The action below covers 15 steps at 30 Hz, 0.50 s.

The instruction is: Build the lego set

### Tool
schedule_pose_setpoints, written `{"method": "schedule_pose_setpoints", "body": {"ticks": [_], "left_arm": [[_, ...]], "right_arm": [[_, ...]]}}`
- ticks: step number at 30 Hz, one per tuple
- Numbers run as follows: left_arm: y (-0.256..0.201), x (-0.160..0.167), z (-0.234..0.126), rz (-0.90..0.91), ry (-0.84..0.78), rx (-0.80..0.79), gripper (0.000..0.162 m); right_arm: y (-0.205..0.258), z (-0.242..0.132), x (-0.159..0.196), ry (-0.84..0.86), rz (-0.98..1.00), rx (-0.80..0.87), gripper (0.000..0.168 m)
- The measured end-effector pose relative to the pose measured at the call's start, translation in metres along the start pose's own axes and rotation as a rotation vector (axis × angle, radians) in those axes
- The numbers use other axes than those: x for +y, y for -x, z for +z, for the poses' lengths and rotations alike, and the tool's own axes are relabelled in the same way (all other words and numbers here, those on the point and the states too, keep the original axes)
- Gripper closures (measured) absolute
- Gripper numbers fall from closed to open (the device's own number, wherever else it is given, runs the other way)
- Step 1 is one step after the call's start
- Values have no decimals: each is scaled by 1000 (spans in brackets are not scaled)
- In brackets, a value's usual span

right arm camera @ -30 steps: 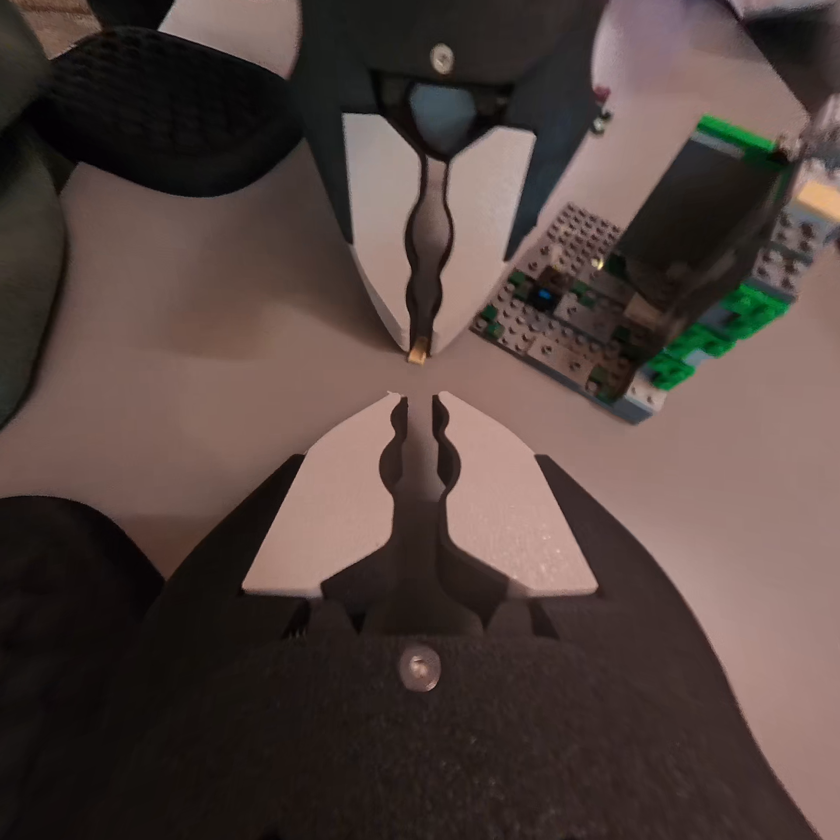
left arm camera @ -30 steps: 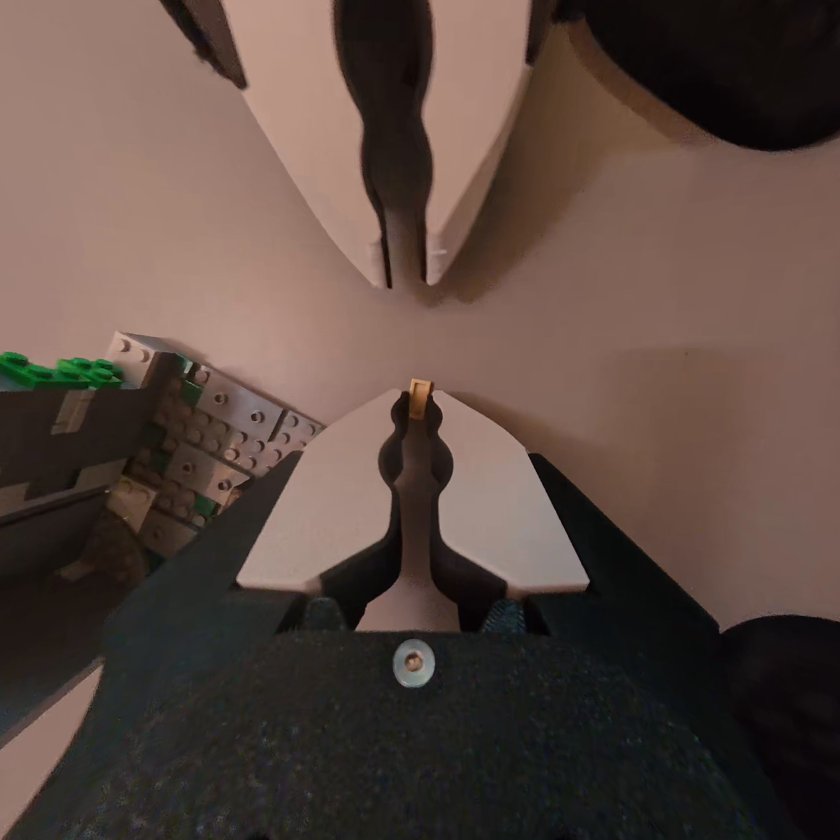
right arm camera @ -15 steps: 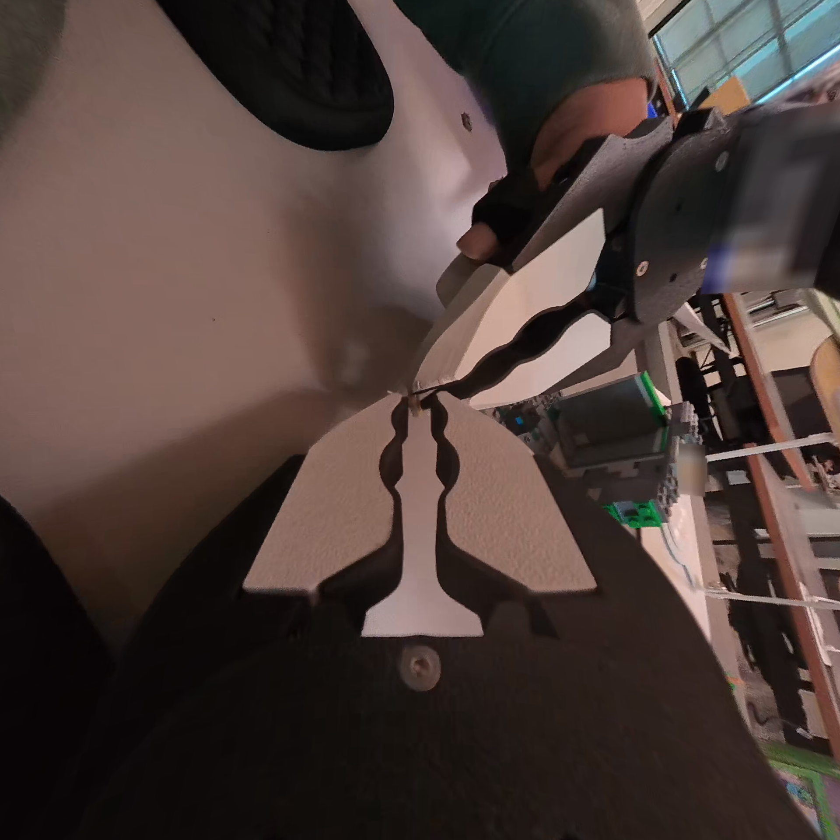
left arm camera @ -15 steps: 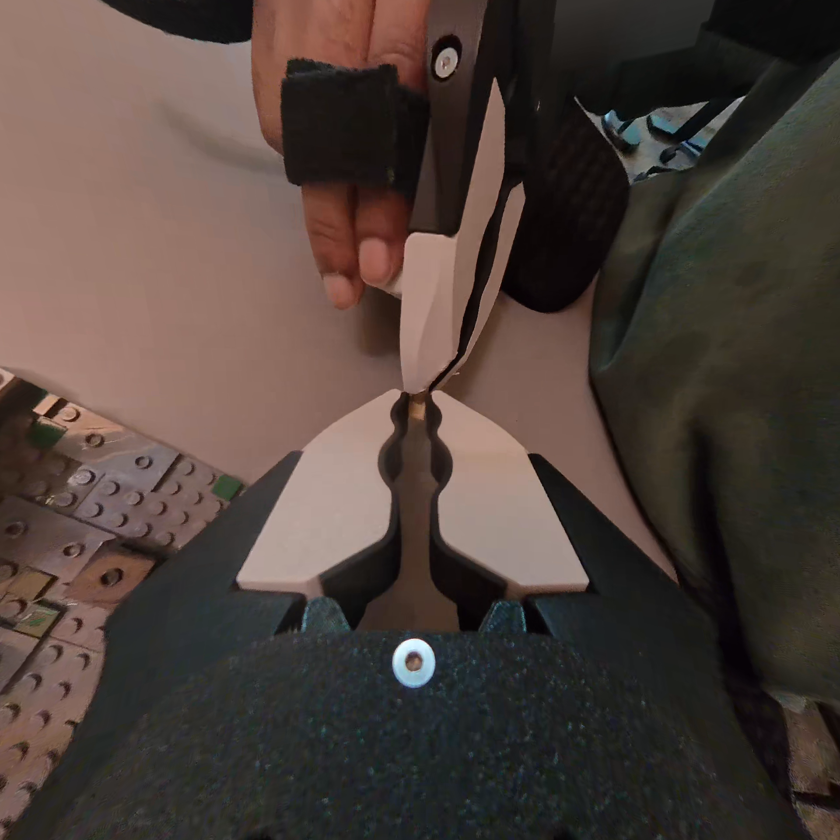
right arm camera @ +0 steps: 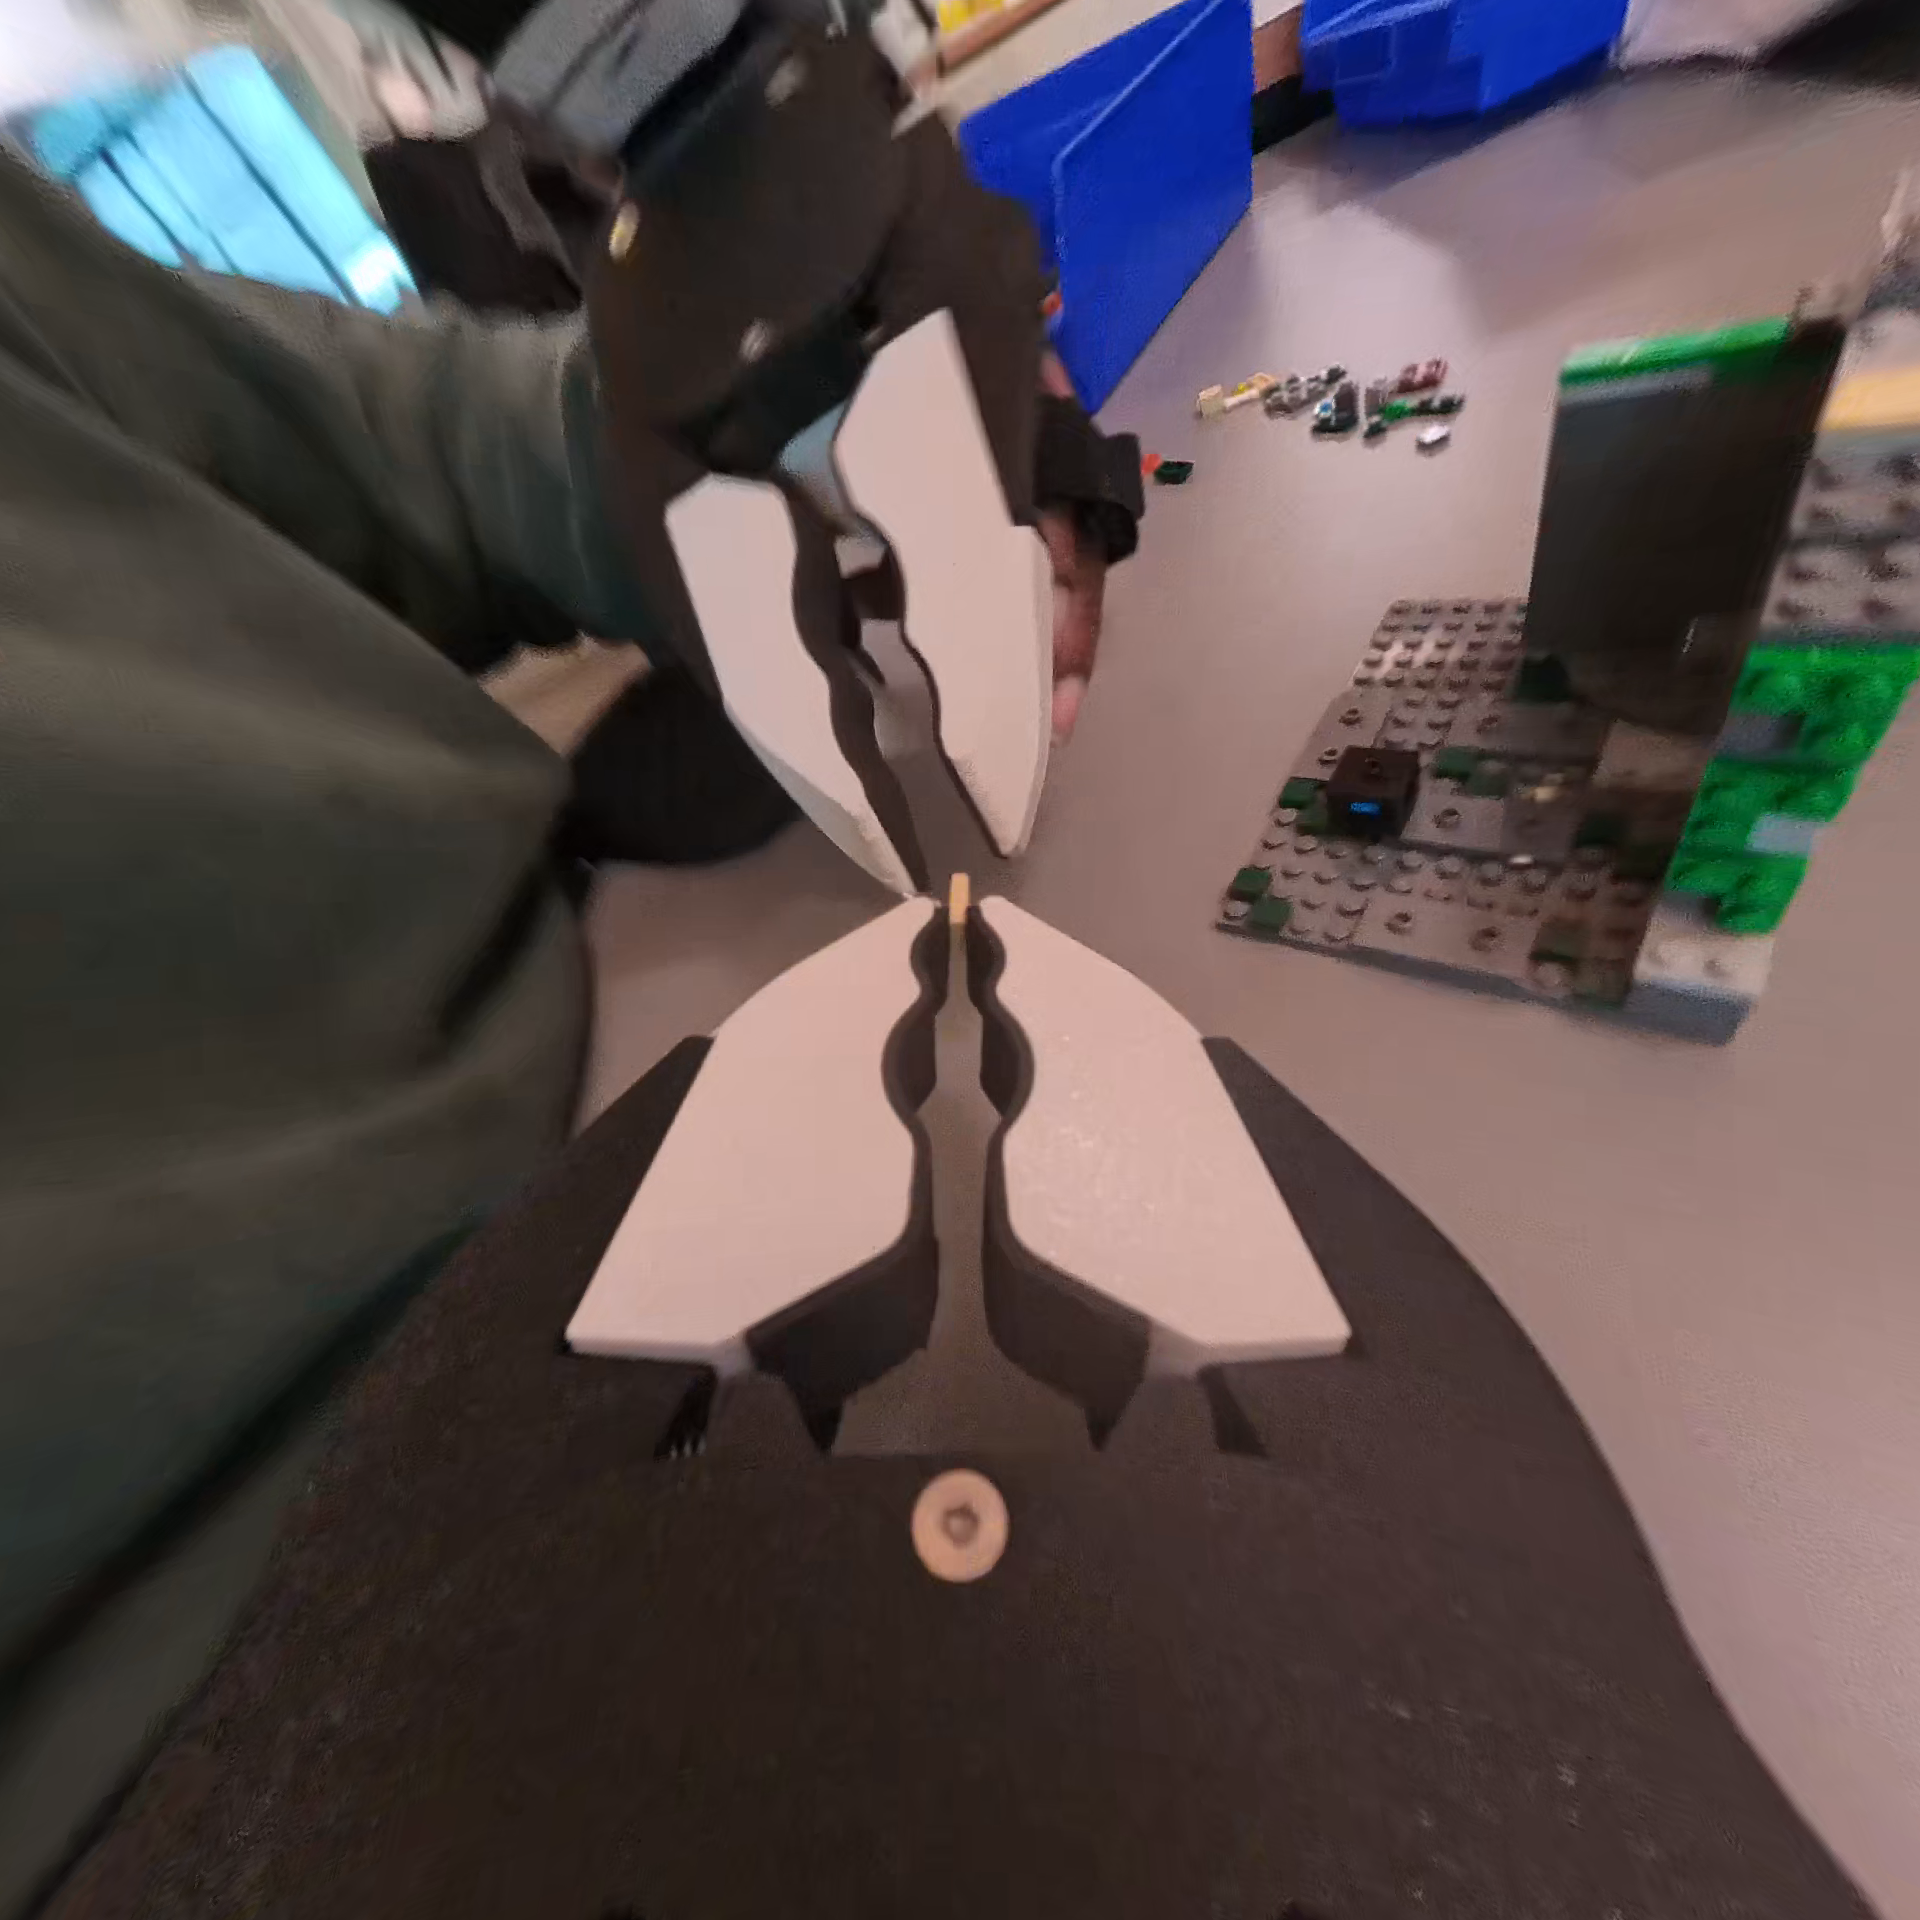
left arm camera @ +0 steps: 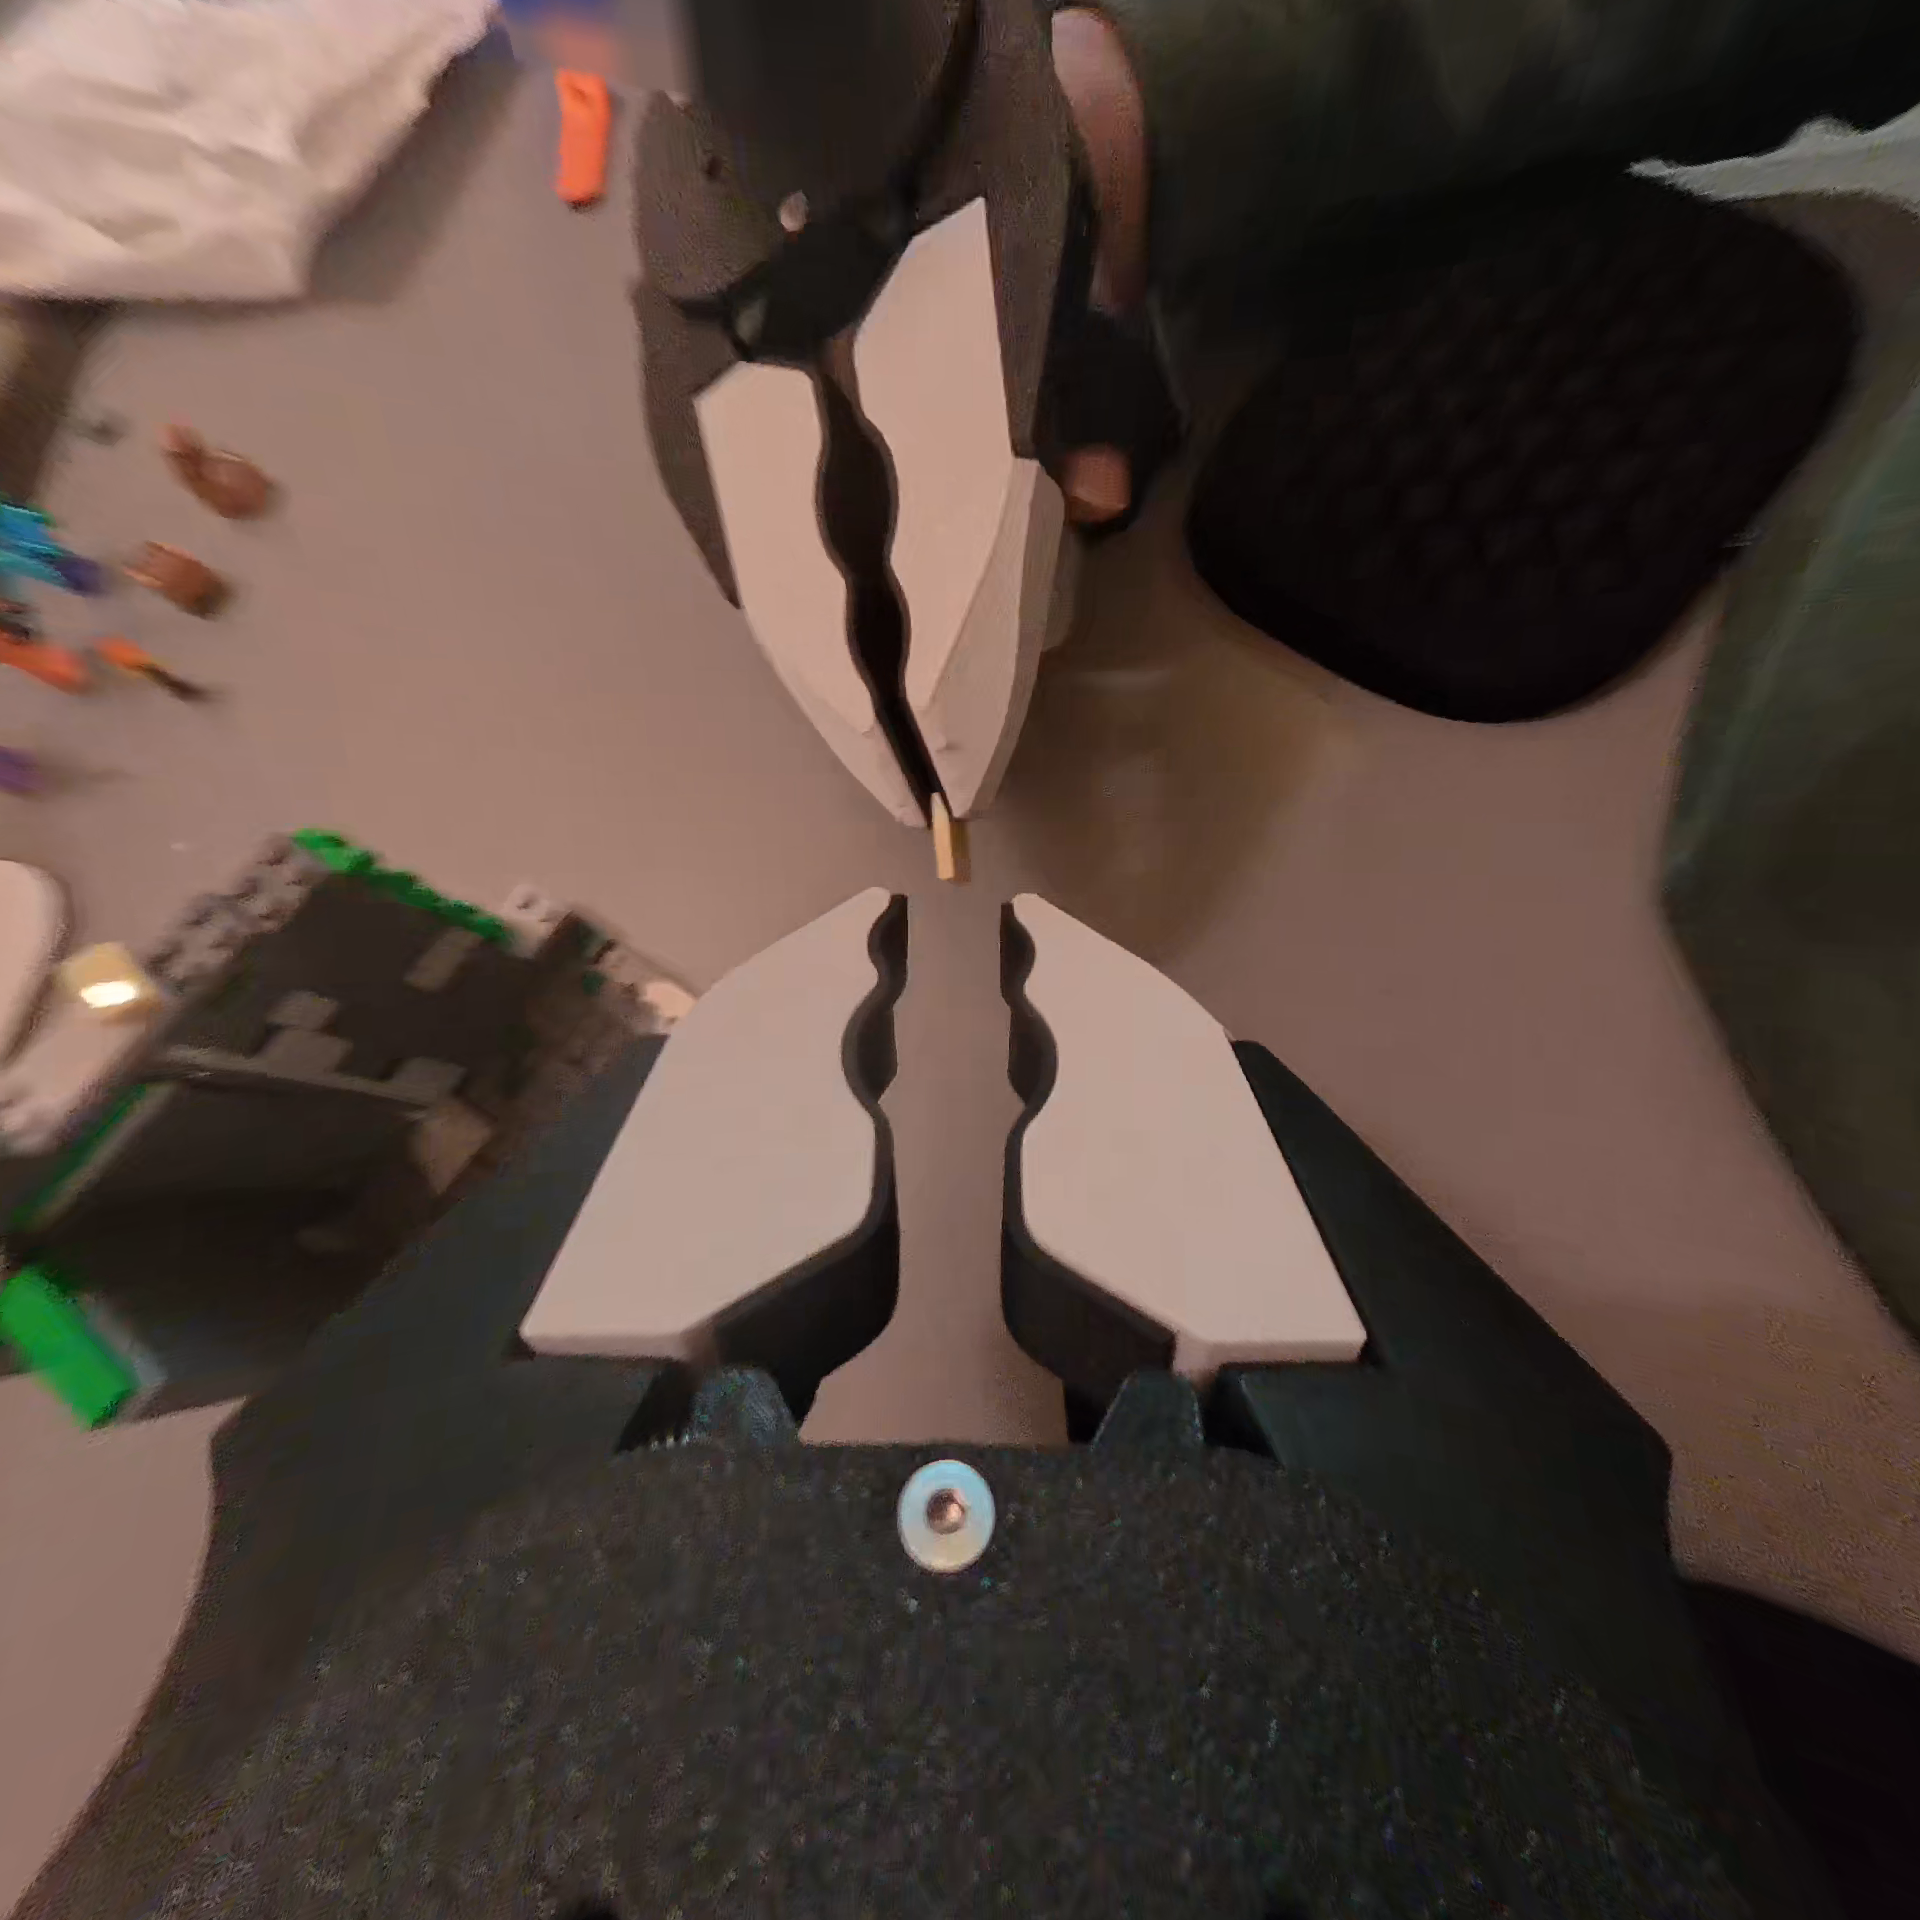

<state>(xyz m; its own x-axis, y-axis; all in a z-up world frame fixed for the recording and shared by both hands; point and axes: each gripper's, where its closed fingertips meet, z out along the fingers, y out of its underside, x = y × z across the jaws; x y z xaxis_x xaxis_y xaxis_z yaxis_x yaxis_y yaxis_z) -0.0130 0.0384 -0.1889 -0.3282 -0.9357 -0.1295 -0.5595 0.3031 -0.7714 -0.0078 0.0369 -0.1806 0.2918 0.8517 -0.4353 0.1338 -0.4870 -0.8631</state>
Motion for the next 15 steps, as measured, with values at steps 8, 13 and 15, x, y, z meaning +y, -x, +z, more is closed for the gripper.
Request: {"method": "schedule_pose_setpoints", "body": {"ticks": [8,13,15], "left_arm": [[9,-11,-8,159,-46,-279,146],[5,-13,-5,200,-38,-299,150],[6,-14,-5,213,-31,-314,154]], "right_arm": [[3,0,-14,-131,430,-165,166],[4,0,-15,-144,489,-202,166],[4,1,-14,-139,495,-205,166]]}}
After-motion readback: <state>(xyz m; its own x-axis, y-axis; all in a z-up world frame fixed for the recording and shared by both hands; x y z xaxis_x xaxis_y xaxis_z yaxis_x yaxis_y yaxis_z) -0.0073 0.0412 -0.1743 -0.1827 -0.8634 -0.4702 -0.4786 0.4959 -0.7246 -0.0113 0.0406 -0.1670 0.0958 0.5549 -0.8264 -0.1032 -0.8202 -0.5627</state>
